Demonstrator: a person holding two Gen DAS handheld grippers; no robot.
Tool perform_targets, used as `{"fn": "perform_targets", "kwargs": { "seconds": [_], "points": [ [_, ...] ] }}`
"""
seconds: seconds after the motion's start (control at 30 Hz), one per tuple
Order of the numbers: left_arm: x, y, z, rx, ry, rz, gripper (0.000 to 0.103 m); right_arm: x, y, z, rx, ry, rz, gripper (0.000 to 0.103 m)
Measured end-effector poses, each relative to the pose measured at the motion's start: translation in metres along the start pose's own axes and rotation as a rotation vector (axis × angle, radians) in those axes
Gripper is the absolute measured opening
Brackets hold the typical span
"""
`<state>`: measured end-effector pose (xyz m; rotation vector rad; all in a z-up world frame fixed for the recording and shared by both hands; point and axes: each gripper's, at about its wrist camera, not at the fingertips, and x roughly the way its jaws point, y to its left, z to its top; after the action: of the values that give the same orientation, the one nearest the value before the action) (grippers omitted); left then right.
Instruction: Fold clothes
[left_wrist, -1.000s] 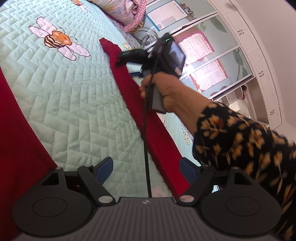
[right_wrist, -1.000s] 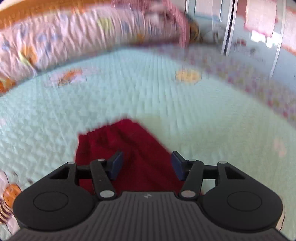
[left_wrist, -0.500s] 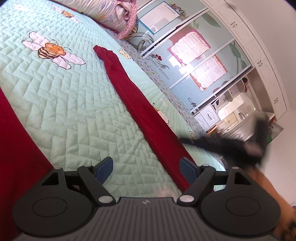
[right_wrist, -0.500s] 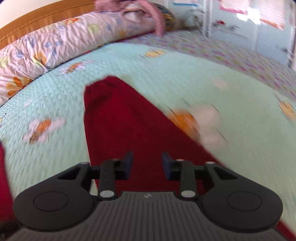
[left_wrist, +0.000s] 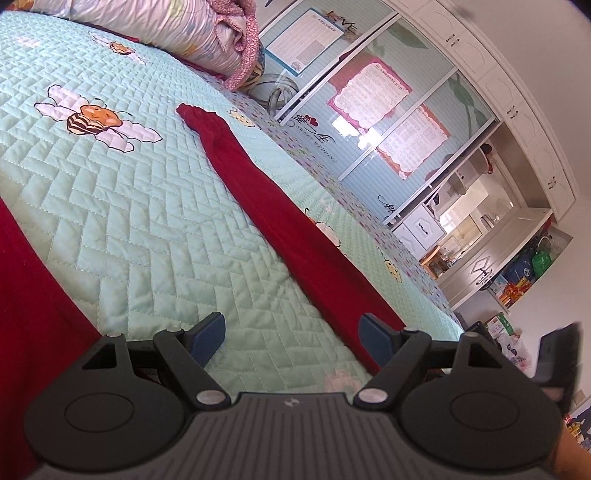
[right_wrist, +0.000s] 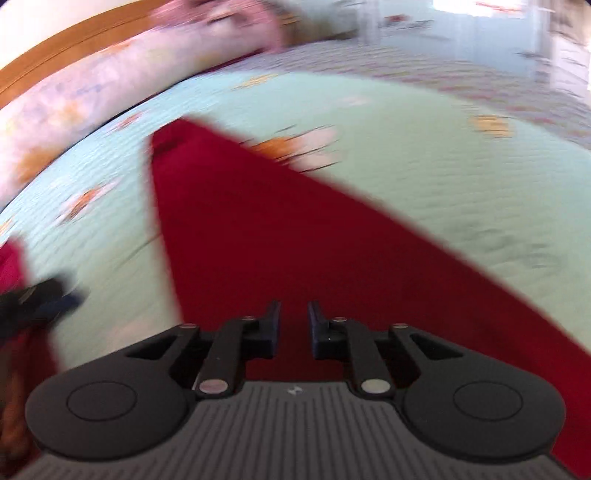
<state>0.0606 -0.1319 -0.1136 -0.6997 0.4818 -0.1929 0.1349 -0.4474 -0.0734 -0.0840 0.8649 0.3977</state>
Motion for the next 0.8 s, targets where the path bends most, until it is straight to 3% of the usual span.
{"fn": "perform_targets", "kwargs": {
  "seconds": [0.03, 0.1, 0.13, 0.2, 0.27, 0.33, 0.5, 0.67, 0.77, 0.8],
  "points": [
    [0.0, -0.001, 0.0, 0.004, 0.0, 0.003, 0.083, 0.006, -0.009, -0.001, -0.005, 0.008, -0.068, 0.017],
    [0.001, -0.004, 0.0, 0.022, 0.008, 0.018, 0.083, 0.006, -0.03, -0.001, 0.045, -0.038, -0.211, 0.001],
    [0.001, -0.008, 0.001, 0.037, 0.017, 0.032, 0.083, 0.006, -0.041, 0.0, 0.071, -0.064, -0.282, 0.0],
    [0.005, -0.021, 0.002, 0.084, 0.048, 0.057, 0.081, -0.008, -0.046, -0.007, 0.13, -0.103, -0.235, 0.004],
    [0.024, -0.036, -0.002, 0.119, 0.089, 0.034, 0.081, -0.021, -0.047, -0.012, 0.155, -0.134, -0.2, 0.006],
    [0.042, -0.051, -0.007, 0.153, 0.13, 0.012, 0.084, -0.031, -0.053, -0.014, 0.131, -0.15, -0.216, 0.007],
    [0.088, -0.088, -0.017, 0.24, 0.232, -0.044, 0.087, -0.028, -0.112, -0.005, 0.18, -0.151, -0.291, 0.011],
    [0.134, -0.125, -0.028, 0.326, 0.334, -0.1, 0.085, -0.006, -0.111, 0.005, 0.055, -0.138, -0.236, 0.016],
    [0.134, -0.124, -0.033, 0.358, 0.309, -0.139, 0.086, 0.007, -0.11, 0.011, -0.022, -0.13, -0.201, 0.018],
    [0.132, -0.123, -0.034, 0.368, 0.296, -0.152, 0.086, 0.011, -0.109, 0.013, -0.048, -0.127, -0.189, 0.026]
  ]
}}
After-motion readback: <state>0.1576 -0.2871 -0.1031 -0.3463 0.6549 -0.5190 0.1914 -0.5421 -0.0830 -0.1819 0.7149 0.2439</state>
